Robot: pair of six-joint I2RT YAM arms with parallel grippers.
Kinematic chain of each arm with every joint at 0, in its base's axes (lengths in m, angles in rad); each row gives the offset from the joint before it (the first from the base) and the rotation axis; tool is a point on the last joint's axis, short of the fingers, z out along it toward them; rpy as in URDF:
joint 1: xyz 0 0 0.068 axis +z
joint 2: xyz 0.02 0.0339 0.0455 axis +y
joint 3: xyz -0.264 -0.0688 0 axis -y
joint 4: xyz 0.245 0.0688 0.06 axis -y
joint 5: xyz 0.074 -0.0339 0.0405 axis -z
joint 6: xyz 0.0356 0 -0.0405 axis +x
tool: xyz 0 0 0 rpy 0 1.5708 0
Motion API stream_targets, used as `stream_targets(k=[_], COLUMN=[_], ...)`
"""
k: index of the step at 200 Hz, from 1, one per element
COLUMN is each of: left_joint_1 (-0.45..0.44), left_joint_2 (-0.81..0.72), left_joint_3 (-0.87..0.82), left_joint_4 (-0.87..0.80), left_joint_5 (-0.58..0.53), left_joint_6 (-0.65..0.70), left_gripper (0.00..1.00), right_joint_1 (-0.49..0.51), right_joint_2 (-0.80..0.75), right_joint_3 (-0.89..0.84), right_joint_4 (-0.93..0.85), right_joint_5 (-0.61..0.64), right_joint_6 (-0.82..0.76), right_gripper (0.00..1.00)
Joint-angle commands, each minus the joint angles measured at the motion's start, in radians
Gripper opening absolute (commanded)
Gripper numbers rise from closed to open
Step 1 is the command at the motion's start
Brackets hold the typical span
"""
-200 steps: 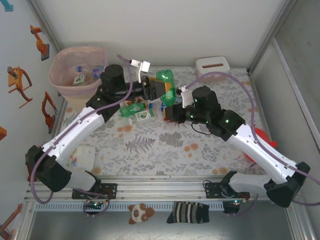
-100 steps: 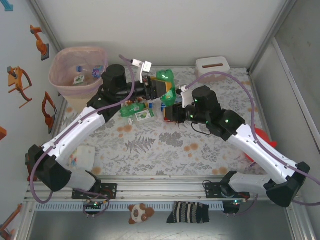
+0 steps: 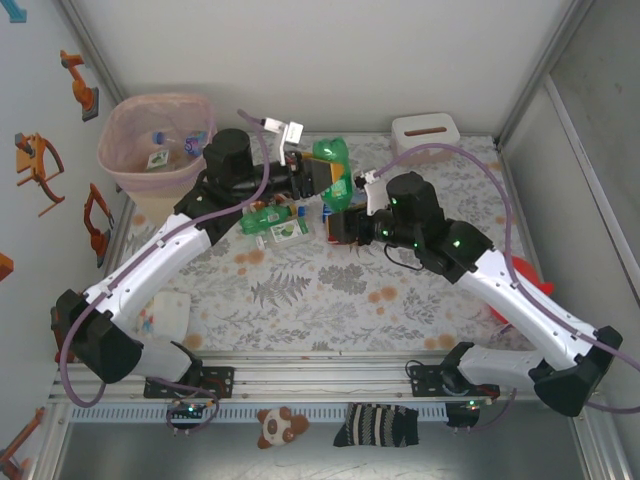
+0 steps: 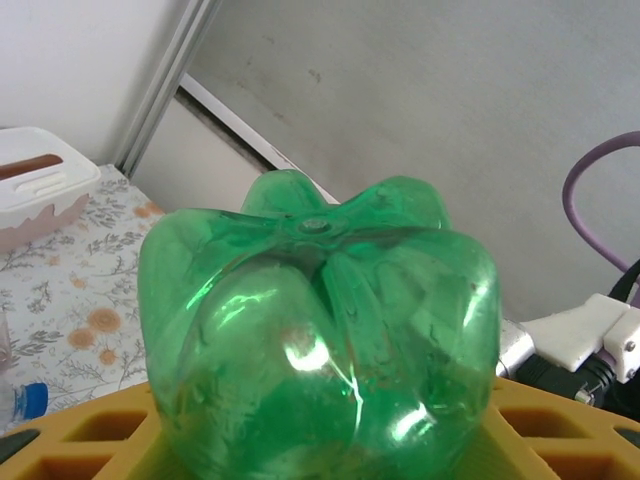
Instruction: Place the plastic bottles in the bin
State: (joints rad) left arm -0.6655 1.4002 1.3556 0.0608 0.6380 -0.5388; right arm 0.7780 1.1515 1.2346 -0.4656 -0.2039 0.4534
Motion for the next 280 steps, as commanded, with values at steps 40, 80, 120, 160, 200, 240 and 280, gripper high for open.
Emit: stream_targets(k=[40, 80, 120, 160, 200, 240, 280], left_joint_1=[0.086, 0.237, 0.439, 0.625, 0.725, 0.764, 0.784], left_joint_2=[-0.043, -0.087, -0.115, -0.083, -0.012, 0.07, 0.166], left_joint_3=[0.007, 0.043, 0.105, 0.245, 0.392, 0.469, 0.522], left_joint_4=[-0.02, -0.161, -0.273, -0.398, -0.518, -0.605, -0.695], left_joint_5=[-0.065, -0.136, -0.168, -0.204, -0.332, -0.528, -0.654], left_joint_6=[-0.002, 0.023, 0.039, 0.146, 0.322, 0.469, 0.573], left_gripper=[0.52, 0.52, 0.51, 0.51, 0.51, 0.51, 0.51], right_joint_1=[0.006, 0.006, 0.007, 0.007, 0.007, 0.006, 0.006], right_joint_2=[-0.071, -0.088, -0.093, -0.084, -0.086, -0.077, -0.061], right_joint_3=[0.021, 0.035, 0.032, 0.042, 0.042, 0.053, 0.06], right_joint_4=[-0.049, -0.087, -0.096, -0.1, -0.106, -0.119, -0.129], right_joint_5=[0.099, 0.136, 0.141, 0.136, 0.143, 0.145, 0.144], right_joint_6=[-0.009, -0.03, -0.031, -0.035, -0.037, -0.047, -0.057], right_gripper=[0.62, 0.62, 0.62, 0.62, 0.62, 0.62, 0.62])
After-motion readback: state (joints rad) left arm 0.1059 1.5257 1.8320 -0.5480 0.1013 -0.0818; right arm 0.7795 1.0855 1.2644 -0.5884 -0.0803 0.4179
